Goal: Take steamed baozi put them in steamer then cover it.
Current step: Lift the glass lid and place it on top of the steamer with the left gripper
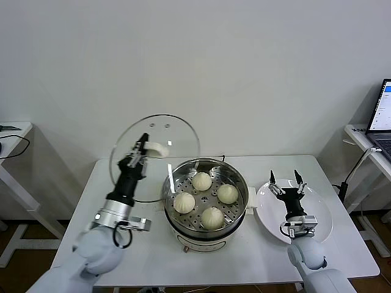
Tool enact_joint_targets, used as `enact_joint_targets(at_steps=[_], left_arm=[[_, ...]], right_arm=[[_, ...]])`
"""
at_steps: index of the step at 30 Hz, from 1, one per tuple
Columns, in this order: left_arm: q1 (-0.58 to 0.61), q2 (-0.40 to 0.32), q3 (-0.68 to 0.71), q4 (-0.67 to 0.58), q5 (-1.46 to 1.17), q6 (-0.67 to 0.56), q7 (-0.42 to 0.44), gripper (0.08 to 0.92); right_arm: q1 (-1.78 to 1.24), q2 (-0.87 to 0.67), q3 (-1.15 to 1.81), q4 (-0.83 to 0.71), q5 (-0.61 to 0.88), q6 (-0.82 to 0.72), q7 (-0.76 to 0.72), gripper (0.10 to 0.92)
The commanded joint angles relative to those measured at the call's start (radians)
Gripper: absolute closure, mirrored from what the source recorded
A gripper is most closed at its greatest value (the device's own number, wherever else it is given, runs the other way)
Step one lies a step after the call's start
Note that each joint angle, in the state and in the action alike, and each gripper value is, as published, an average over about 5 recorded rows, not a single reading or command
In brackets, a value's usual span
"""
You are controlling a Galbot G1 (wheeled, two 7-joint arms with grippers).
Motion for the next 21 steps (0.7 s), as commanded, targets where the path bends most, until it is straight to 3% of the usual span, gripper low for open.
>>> enact_joint_targets(at_steps=[1, 10, 21], left_arm=[[-0.162, -0.019, 0.346, -0.050, -0.023, 0.154, 0.059, 0.802], [-0.198, -0.012, 0.451, 0.041, 0.019, 0.160, 0.067, 0.802], [-0.286, -0.081, 0.536, 0.091, -0.088, 0.341, 0.056, 0.802]], right_arm=[[-0.010, 0.003, 0.010, 0.001, -0.001, 0.001, 0.001, 0.203], [-0.015, 0.005, 0.022, -0.004, -0.002, 0.003, 0.001, 0.203], [-0.008, 0.016, 0.024, -0.023, -0.014, 0.006, 0.004, 0.203]])
